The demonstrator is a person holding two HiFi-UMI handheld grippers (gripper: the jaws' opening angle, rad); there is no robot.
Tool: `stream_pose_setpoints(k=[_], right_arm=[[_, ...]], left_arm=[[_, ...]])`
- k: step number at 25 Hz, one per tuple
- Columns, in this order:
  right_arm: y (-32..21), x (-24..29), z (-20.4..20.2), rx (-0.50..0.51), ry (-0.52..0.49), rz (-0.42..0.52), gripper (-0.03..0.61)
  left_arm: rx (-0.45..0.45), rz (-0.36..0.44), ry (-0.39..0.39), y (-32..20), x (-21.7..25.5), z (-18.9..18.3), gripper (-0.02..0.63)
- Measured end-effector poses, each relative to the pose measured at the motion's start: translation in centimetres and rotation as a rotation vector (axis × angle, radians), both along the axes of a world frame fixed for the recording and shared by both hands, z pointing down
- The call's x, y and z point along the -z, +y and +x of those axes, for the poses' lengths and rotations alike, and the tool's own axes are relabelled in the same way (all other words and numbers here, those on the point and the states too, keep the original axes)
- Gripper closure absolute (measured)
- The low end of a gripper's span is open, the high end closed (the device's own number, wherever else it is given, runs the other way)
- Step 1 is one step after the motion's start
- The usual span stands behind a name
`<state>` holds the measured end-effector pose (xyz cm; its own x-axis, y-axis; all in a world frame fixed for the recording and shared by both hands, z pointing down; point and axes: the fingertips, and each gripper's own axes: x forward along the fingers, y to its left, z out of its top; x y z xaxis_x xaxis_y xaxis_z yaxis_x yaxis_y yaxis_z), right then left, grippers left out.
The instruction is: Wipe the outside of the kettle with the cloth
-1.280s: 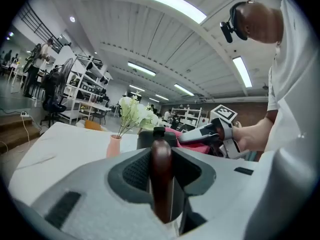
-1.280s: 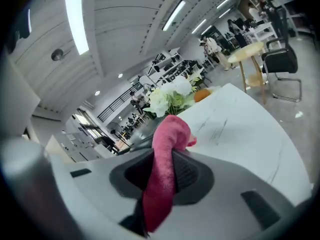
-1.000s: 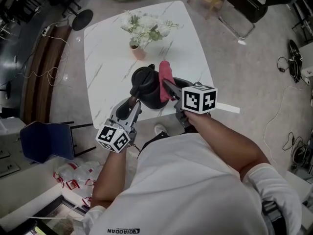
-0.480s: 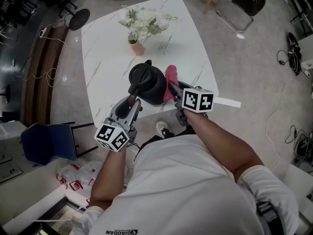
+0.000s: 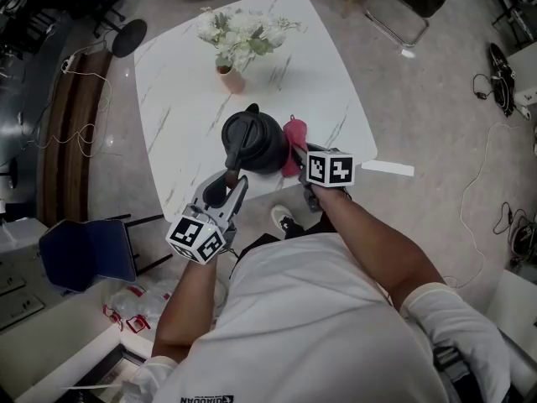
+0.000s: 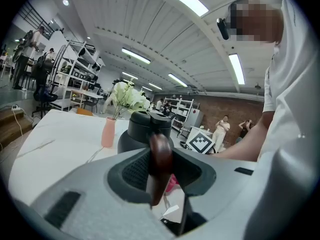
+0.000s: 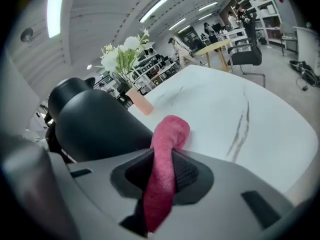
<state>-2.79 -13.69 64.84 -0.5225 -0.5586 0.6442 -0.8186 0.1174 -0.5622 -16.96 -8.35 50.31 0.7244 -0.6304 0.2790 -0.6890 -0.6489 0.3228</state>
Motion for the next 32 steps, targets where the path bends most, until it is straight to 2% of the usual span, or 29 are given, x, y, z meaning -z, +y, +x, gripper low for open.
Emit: stream_pose_setpoints(k=[5, 10, 13, 19, 22, 25, 30, 32], right_arm=[[-0.8, 2.6, 2.3, 0.034, 0.030, 0.068, 0.488], [-1.8, 8.0, 4.2, 0.119, 0.031, 0.194, 0.486], [-2.1, 10.6, 4.8, 0.165, 0.040, 0.252, 0.485], [-2.5, 13.7, 4.4, 0.247, 0.032, 0.307, 0.485], [-2.7, 14.7, 4.1, 0.301, 0.038, 0.331, 0.485], [-2.9, 15.9, 3.3, 0.362, 0.014, 0.358, 0.485], [-3.6, 17.2, 2.9, 0.427, -0.036, 0.388, 0.485], [-3.7, 17.6, 2.8, 0.439, -0.069, 0.388, 0.485]], left_arm=[[-0.057, 0.025, -0.059, -0.1, 0.0, -0.5, 0.483], [-0.110, -0.016, -0.096, 0.0, -0.1, -0.2, 0.475], [-0.140, -0.041, -0.160, 0.5, -0.5, -0.3, 0.465], [-0.126, -0.048, -0.253, 0.5, 0.2, -1.0, 0.463], [-0.143, -0.048, -0.344, 0.3, 0.3, -0.8, 0.453], [-0.222, -0.117, -0.460, 0.9, -0.7, -0.4, 0.440], [-0.286, -0.255, -0.536, 0.8, -1.2, 0.4, 0.425], [-0.341, -0.291, -0.628, 0.9, -2.1, 0.5, 0.431]])
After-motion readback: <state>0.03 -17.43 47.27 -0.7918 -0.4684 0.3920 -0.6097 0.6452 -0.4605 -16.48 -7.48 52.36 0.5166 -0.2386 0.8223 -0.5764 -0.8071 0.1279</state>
